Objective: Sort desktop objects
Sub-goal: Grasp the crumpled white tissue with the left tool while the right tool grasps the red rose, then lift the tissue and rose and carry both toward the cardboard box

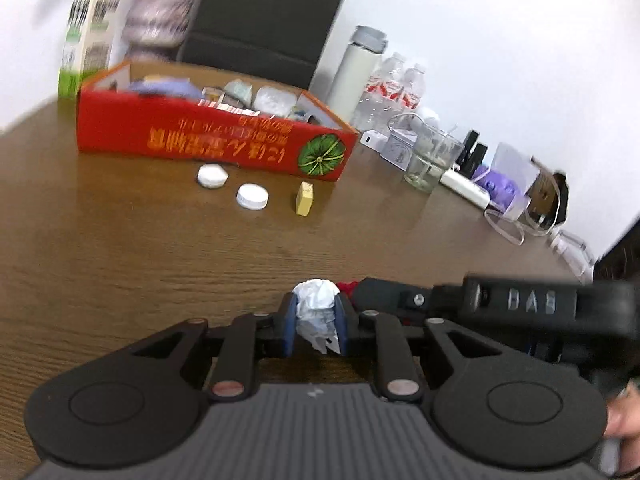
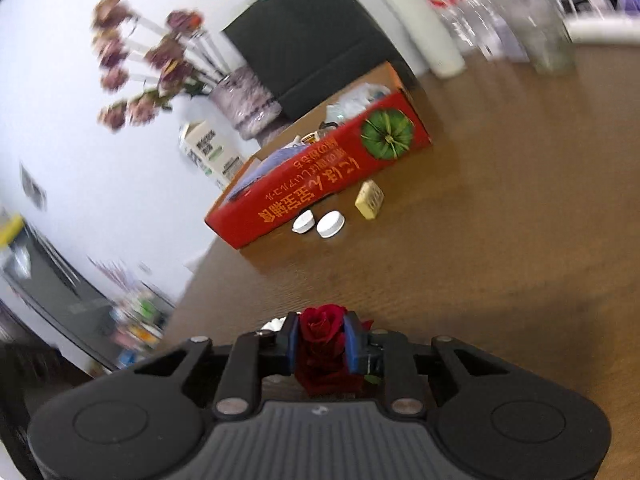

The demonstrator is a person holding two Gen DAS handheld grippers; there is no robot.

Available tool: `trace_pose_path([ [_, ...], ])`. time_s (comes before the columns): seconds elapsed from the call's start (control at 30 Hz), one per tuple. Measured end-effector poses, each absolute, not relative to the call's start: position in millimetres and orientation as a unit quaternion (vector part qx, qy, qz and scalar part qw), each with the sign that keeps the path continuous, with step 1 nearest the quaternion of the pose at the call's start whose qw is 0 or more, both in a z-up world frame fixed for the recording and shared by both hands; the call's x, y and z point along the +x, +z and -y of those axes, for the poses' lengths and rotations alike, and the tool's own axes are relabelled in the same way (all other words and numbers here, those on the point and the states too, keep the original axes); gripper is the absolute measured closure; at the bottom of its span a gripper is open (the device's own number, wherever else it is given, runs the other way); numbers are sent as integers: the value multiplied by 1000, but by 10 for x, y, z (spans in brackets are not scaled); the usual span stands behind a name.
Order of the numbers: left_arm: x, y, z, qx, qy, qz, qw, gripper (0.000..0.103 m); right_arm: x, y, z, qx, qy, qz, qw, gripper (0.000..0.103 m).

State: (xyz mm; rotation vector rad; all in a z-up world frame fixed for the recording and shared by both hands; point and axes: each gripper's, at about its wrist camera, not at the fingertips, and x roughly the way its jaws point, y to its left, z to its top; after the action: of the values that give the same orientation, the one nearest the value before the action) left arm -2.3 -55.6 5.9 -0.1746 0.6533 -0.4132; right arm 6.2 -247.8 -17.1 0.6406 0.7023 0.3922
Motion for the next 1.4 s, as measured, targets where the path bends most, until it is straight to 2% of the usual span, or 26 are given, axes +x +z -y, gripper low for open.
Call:
trace_pose_path([
  [0.17,-180,13,743,-12,-182,-305,935,84,19,-332,2635,394,188,-337,834,85],
  [0.27,-252,-39,787,3,-183,-302,936,84,-30,-371,2744,448,197,-309,816,86],
  [0.47,-251,8,699,-3,-170,-308,936,84,-175,-98,2713,366,181,-286,867,85],
  [0.6,-360,153,466,-31,-167,-292,941,84,-373,182,2609,223,128,-271,927,85],
  [0.8,-795,302,303,-26,-142,-269,952,84,-777,269,2318,65,86,-266,958,85],
  [1.1,-1805,207,268,2,-73,-242,968,84,-1596,218,1993,-5,93,-257,962,85],
  [1.4,-2294,278,301,31,-84,-222,971,84,-2177,238,1868,-32,120,-251,960,84],
])
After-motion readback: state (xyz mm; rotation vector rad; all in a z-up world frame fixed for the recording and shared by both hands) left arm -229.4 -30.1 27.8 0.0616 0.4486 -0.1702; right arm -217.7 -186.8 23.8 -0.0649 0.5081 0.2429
